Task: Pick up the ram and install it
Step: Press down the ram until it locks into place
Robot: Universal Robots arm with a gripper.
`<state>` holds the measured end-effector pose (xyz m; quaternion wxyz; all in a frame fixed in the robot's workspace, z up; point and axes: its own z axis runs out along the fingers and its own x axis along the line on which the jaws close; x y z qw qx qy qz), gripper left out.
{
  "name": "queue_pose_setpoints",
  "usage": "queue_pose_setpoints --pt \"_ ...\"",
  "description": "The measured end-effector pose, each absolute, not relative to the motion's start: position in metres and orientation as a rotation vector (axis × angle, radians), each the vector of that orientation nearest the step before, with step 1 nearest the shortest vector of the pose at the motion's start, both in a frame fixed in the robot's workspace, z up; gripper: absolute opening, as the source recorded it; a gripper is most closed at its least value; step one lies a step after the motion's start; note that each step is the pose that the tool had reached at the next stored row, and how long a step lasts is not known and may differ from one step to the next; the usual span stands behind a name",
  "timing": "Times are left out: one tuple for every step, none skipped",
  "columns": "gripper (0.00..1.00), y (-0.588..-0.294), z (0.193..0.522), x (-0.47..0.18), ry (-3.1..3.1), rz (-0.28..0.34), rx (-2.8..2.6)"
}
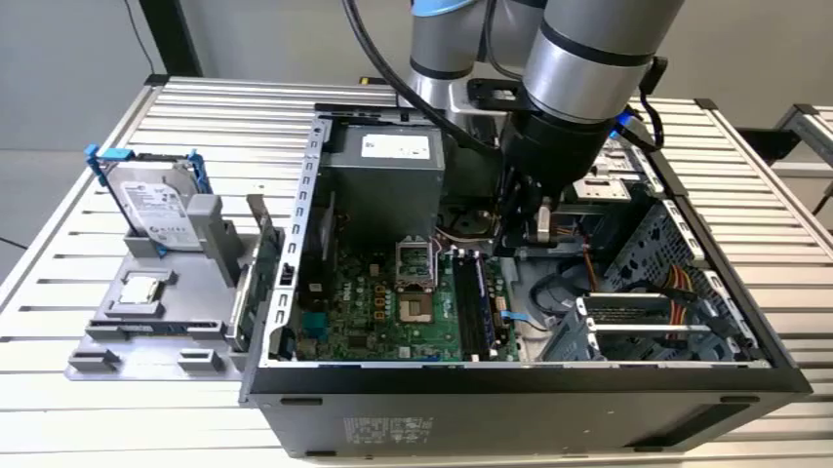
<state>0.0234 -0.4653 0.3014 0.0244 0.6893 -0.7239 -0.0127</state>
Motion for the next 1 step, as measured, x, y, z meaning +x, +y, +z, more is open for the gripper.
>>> queue_pose_setpoints --pt "0.00 -0.4653 0.3014 0.0234 -2.240 -0.039 2.133"
